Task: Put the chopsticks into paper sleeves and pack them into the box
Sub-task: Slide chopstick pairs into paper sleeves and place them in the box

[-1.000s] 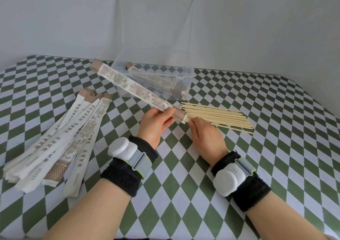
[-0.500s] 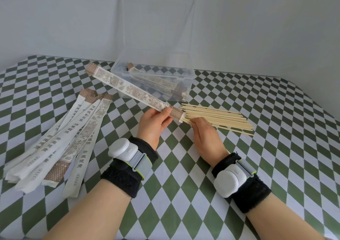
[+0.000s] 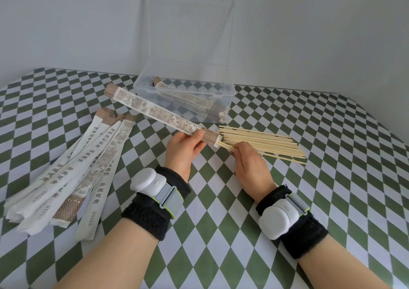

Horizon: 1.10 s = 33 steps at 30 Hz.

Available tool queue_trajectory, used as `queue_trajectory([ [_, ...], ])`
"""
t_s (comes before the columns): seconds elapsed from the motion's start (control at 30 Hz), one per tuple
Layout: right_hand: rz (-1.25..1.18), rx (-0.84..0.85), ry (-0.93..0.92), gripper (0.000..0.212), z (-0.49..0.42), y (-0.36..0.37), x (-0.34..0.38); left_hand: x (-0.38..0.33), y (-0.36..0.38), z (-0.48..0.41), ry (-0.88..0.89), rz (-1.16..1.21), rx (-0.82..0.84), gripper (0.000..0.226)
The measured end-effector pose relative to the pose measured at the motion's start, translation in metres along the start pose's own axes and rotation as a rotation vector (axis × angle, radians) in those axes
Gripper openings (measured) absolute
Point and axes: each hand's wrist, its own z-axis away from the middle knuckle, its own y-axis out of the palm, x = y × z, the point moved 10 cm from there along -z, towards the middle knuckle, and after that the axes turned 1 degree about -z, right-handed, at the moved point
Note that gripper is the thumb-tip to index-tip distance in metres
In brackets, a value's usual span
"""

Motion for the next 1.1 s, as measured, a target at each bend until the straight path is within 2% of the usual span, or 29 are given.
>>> queue_trajectory([
  [0.2, -0.028, 0.038, -0.039, 0.021, 0.002, 0.003, 0.007, 0.002, 0.009, 0.002, -0.002, -0.090, 0.060, 0.016],
  [0.4, -0.059, -0.001, 0.024, 0.018, 0.001, -0.001, -0.004, -0.002, -0.003, -0.001, -0.001, 0.038, -0.020, 0.011],
  [0.67, -0.042, 0.049, -0.054, 0.025, 0.002, 0.004, 0.006, 0.006, 0.016, 0.003, -0.019, -0.141, 0.130, 0.013],
  [0.8, -0.100, 0.053, -0.069, 0.035, 0.002, 0.002, 0.009, 0.004, 0.014, 0.003, -0.018, -0.119, 0.105, 0.010],
  [0.9, -0.159, 0.068, -0.075, 0.033, 0.002, 0.002, 0.011, 0.002, 0.011, 0.003, -0.021, -0.074, 0.083, 0.009],
  [1.1, -0.158, 0.055, -0.103, 0.028, 0.002, 0.000, 0.011, -0.002, 0.021, 0.008, 0.019, -0.115, 0.160, 0.010],
])
